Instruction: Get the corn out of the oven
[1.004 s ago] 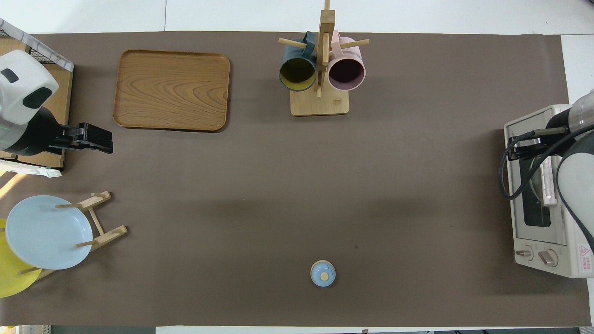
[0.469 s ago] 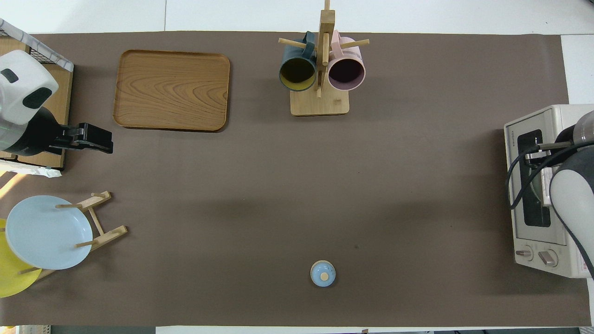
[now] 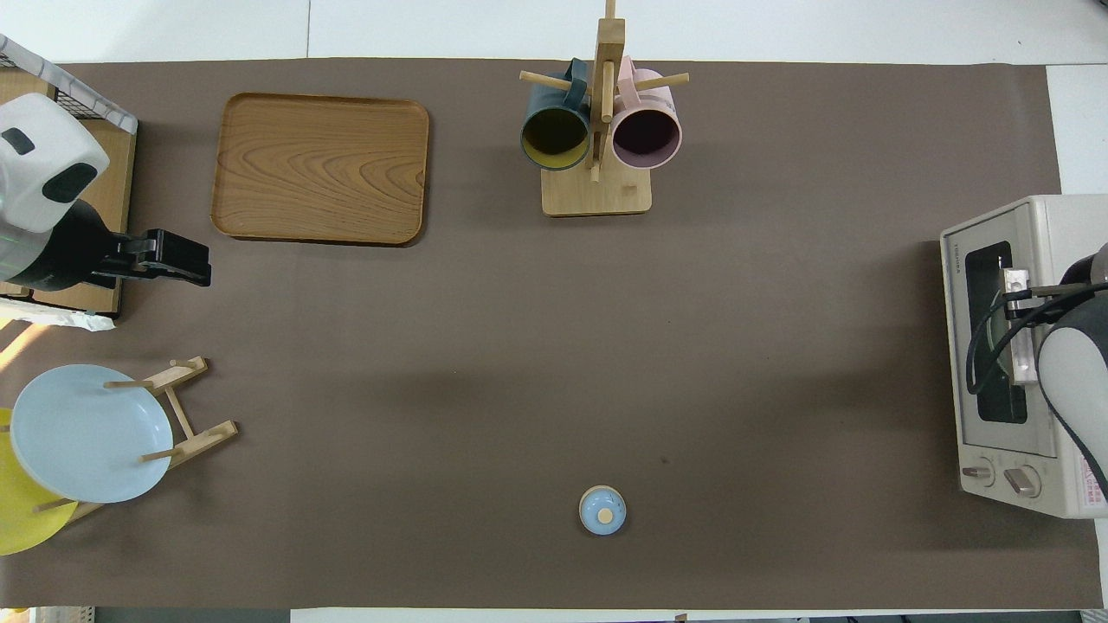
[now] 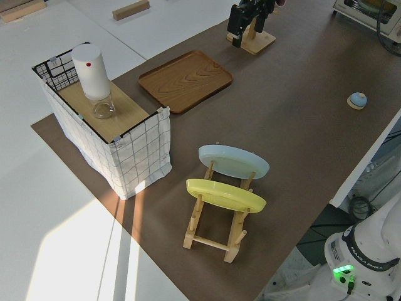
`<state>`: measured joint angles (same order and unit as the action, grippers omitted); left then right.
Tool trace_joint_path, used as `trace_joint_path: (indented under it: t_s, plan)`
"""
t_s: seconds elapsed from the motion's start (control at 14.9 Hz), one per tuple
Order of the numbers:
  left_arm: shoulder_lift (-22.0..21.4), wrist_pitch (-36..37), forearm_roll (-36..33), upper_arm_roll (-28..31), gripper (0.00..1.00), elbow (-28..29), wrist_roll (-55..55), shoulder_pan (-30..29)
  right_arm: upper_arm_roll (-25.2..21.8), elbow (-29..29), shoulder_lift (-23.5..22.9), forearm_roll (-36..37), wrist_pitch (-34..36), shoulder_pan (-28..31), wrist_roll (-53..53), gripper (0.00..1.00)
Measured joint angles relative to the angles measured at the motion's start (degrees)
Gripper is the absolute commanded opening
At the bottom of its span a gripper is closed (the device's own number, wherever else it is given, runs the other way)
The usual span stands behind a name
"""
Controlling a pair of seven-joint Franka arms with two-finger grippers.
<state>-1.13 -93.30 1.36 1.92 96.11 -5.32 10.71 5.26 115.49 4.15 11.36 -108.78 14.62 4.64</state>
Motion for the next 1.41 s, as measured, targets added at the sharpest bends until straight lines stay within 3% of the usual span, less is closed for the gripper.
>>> trace_joint_path:
  t_s: [0.67,1.41]
  plan:
    - [0.00,0.00,0.00,0.00,1.00,0.00,0.00,0.00,0.27,1.31,-0.21,-1.29,-1.29,0.36,-2.15,0.00]
    - [0.00,0.00,0.00,0.00,1.00,0.00,0.00,0.00,1.08,5.41,-3.67,-6.50,-8.73,-6.78,-8.48,0.00]
